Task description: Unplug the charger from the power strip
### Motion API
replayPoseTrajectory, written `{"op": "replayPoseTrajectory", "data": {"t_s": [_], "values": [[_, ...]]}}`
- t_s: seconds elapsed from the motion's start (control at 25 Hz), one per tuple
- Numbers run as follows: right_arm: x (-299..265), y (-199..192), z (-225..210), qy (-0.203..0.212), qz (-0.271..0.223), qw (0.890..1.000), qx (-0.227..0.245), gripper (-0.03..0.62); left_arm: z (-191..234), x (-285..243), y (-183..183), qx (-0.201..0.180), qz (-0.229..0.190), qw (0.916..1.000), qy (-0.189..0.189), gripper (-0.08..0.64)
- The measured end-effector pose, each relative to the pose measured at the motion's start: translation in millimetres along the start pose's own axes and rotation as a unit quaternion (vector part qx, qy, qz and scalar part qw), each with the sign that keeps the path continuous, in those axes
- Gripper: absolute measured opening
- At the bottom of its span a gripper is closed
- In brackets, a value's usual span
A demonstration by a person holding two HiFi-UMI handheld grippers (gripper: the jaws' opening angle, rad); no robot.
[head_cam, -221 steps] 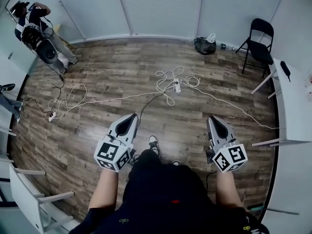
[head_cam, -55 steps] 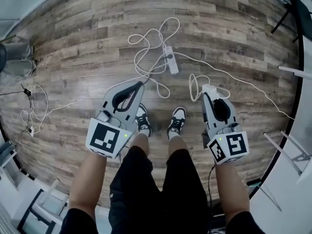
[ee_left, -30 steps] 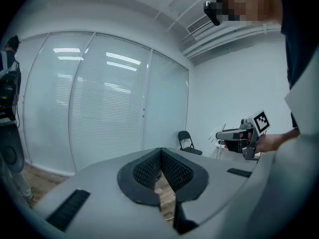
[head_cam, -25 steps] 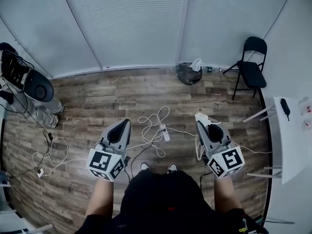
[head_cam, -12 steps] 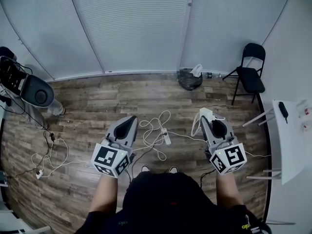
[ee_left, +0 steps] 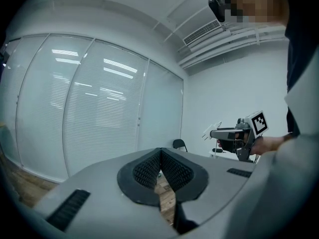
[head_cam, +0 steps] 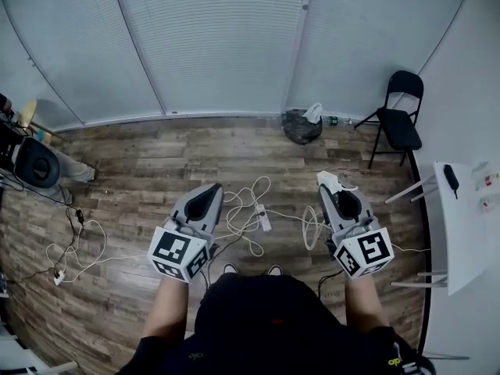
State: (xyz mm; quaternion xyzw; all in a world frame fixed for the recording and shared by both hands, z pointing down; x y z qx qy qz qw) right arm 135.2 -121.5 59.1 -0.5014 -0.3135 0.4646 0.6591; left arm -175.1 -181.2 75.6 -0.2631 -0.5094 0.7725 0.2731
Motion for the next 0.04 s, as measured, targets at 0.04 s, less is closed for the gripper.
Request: {"op": "replayPoseTrajectory", "data": {"t_s": [0.04], "values": [[-0.3, -0.1, 0.8, 0.000, 0.001, 1.000, 0.000, 0.107, 0.4, -0.3, -1.0, 0.001, 0.001, 1.0000, -0.002, 0.018]]}}
Point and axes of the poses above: the fingertips, and each gripper's own axes: x backward along the fingers, z to its left, y out of its top, the point moved 9 cm from there along x, backward along the fingers, and after that the axes turned 15 degrees about x, right-handed, at the moved point
